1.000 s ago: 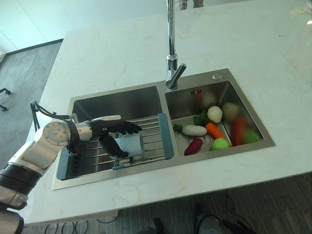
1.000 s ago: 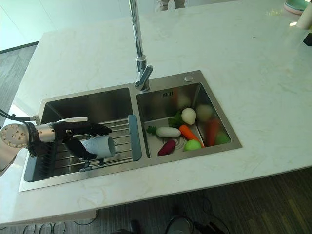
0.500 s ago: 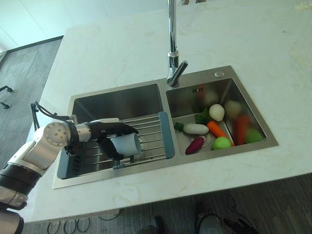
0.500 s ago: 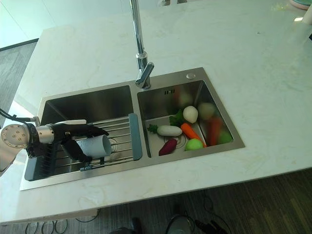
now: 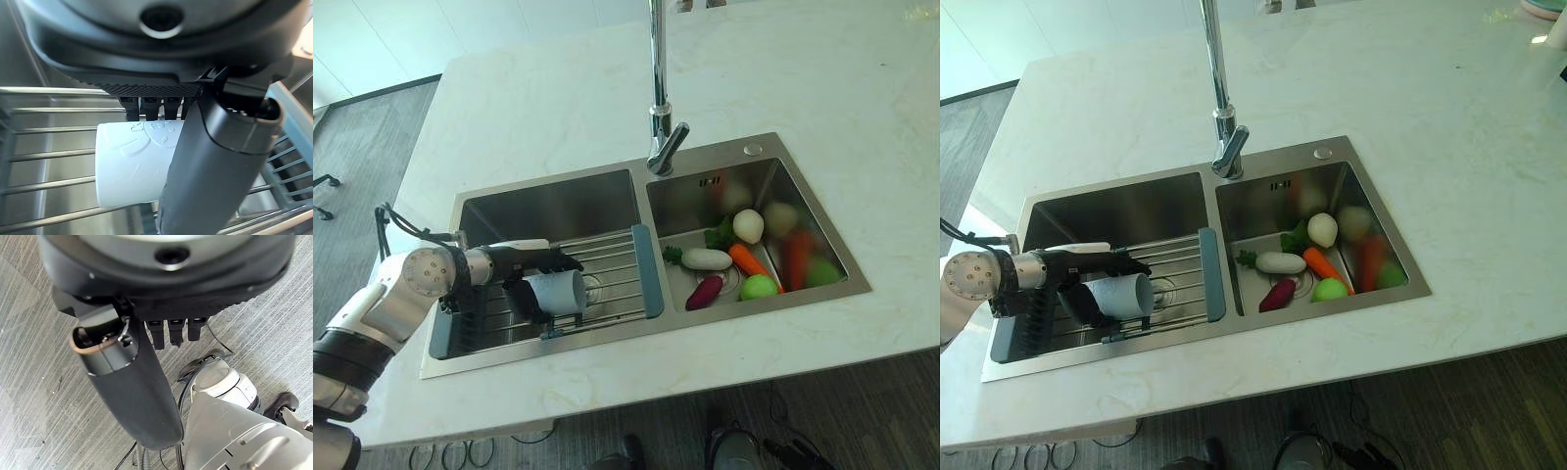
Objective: Place the dishes in the dishwasher.
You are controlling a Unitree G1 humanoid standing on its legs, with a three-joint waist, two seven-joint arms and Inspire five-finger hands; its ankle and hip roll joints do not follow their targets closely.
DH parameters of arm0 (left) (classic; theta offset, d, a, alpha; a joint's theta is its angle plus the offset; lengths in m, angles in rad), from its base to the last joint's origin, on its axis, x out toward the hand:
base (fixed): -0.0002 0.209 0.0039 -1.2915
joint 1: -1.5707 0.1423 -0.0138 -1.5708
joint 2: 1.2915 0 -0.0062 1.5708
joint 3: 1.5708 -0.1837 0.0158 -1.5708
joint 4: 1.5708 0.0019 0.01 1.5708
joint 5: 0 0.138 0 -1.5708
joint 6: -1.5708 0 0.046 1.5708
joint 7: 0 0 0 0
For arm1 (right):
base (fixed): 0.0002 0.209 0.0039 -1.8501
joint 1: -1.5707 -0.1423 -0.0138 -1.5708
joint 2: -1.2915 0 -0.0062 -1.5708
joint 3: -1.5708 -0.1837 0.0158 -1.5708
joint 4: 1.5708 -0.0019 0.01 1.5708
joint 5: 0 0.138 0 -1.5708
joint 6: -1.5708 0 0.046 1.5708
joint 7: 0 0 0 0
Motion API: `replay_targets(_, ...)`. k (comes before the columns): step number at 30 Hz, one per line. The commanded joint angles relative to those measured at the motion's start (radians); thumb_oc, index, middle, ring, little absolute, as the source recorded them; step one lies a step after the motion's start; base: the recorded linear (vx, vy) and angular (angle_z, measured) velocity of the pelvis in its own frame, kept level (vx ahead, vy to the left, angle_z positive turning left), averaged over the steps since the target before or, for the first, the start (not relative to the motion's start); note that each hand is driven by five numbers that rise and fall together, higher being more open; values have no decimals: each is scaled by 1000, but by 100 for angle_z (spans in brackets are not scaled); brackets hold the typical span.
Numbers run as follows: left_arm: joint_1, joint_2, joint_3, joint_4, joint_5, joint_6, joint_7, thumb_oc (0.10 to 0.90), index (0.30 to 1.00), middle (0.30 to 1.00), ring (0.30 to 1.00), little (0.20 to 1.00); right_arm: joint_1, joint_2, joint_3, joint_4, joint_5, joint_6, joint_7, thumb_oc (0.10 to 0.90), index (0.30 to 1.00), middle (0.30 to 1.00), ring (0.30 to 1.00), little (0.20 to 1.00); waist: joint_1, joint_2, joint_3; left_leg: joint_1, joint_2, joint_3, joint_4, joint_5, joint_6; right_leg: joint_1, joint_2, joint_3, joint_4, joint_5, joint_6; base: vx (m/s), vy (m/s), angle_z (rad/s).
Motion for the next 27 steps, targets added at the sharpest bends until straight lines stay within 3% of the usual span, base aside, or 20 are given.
replay_targets(1,-11,26,17,41,103,-4,37,800,900,900,900,900,19,-57,-8,-24,32,-29,16,800,900,900,900,900,-8,1,-60,-23,52,31,96,-116,-24,-5,-53,44,53,-103,141,0,0,0)
replay_targets(7,21,3,-12,142,276,-50,106,800,900,900,900,900,23,-62,-2,-46,22,-23,17,800,900,900,900,900,-13,-6,-55,-23,51,23,96,-118,-22,-4,-45,51,53,-104,138,0,0,0)
replay_targets(18,23,-73,-76,215,397,-96,228,800,900,900,900,900,14,-67,13,-52,16,-27,23,800,900,900,900,900,-18,-19,-50,-23,54,21,96,-120,-19,-3,-40,55,53,-106,136,0,0,0)
replay_targets(20,21,-84,-84,217,405,-105,247,489,434,434,434,434,12,-66,15,-54,16,-26,21,800,900,900,900,900,-19,-20,-50,-23,54,21,96,-121,-20,-3,-40,55,53,-106,135,0,0,0)
replay_targets(21,15,-90,-94,216,410,-104,241,400,300,300,300,300,12,-66,15,-59,14,-25,20,800,900,900,900,900,-21,-21,-49,-22,55,22,96,-121,-20,-2,-40,56,53,-106,135,0,0,0)
replay_targets(27,15,-94,-106,207,411,-130,272,400,300,300,300,300,12,-64,14,-52,15,-31,25,800,900,900,900,900,-21,-22,-49,-19,56,22,96,-121,-20,1,-40,56,53,-107,134,0,0,0)
